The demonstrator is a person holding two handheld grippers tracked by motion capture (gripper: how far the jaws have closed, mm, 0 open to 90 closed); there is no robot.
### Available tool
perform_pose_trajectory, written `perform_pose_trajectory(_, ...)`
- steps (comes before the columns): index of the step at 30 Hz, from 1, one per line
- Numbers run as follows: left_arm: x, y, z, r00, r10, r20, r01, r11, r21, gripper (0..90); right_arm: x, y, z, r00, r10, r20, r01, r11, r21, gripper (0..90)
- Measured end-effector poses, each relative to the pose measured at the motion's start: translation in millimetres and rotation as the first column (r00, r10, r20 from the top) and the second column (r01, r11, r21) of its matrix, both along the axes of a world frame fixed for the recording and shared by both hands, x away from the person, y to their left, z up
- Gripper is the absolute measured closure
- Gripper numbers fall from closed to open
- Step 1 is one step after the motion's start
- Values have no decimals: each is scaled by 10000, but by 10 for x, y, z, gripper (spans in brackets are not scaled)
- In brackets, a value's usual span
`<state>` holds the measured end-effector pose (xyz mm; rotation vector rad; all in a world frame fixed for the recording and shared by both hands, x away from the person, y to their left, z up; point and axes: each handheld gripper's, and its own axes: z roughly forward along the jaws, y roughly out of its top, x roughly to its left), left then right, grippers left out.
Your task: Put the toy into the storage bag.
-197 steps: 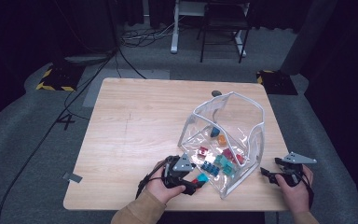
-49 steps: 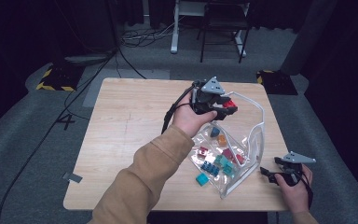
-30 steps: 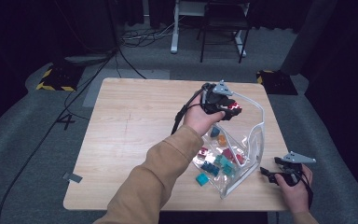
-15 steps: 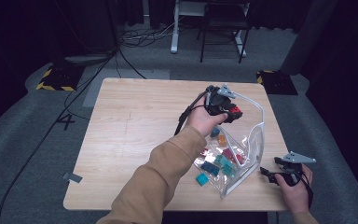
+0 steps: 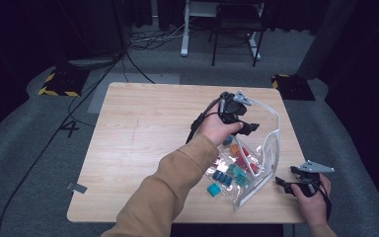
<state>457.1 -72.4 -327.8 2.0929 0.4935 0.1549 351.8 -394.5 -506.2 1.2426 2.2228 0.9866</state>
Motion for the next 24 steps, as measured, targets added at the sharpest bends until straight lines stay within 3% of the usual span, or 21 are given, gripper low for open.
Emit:
perform_pose_trajectory(12,-282,195,219,9975,-273,647,282,9995,-134,314,-1,1,0,10000,7,16,-7,10000,-12,163)
perform_pose_trajectory(24,-535,432,260,9960,-258,856,267,9996,-87,313,0,-1,2,10000,34,-26,-34,10000,-7,162)
